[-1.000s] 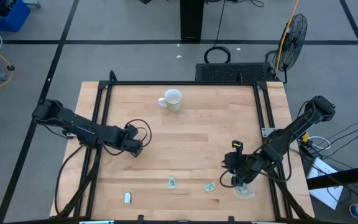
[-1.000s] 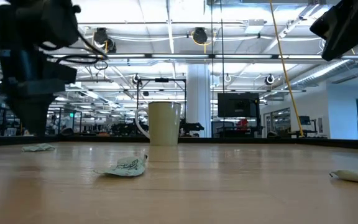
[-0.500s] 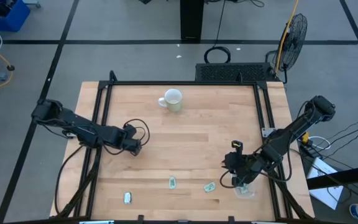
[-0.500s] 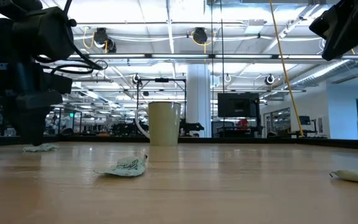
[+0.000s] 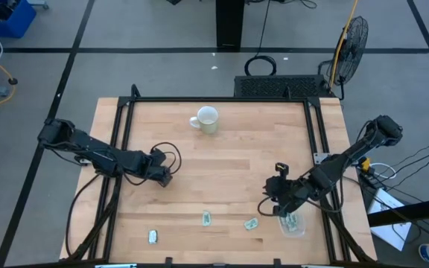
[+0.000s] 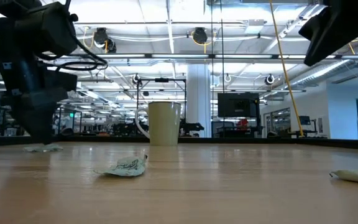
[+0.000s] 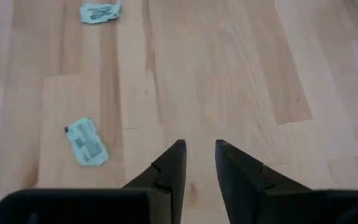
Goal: Pick and place Stevia / Truvia into bins
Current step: Put the stevia packet into the transparent bin
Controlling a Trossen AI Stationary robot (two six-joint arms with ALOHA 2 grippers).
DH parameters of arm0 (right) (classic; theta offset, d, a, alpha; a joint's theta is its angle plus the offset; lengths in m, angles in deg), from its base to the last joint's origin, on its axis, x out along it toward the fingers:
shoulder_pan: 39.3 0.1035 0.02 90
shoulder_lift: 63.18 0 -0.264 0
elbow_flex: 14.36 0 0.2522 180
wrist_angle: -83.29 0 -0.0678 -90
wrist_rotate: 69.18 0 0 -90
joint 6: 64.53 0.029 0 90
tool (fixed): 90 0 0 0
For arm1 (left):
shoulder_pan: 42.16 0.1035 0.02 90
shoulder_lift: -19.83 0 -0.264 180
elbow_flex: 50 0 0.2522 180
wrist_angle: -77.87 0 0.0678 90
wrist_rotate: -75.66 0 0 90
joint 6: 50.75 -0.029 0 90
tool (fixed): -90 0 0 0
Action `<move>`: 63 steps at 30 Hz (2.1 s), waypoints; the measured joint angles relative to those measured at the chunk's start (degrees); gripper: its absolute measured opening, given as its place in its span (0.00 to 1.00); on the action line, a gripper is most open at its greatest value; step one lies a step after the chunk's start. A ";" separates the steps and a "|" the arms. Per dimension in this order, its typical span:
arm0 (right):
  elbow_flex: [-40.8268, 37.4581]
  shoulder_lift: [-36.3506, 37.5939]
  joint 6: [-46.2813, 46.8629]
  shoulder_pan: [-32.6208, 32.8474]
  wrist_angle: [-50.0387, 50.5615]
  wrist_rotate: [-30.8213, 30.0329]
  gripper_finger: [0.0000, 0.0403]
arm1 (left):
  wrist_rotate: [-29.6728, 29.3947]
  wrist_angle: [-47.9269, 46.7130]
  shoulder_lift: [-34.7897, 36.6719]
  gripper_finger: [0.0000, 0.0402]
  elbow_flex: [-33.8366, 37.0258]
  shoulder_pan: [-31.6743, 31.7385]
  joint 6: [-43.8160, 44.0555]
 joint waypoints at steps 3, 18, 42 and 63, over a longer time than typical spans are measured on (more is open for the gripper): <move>0.00 0.00 -0.93 -1.38 0.00 0.05 0.20 | -0.07 2.35 0.00 0.47 0.00 0.00 -2.53; 0.00 0.00 -3.81 -5.37 0.00 0.37 0.19 | 1.91 7.36 0.00 0.47 -0.02 -0.02 -8.17; -0.11 -0.02 -6.58 -5.37 -3.76 0.17 0.19 | 1.95 17.37 0.11 0.18 6.65 -0.19 -8.26; -25.32 -12.73 -20.13 -20.70 -92.25 2.08 0.39 | 3.66 57.43 -1.64 0.01 -8.28 2.18 -48.97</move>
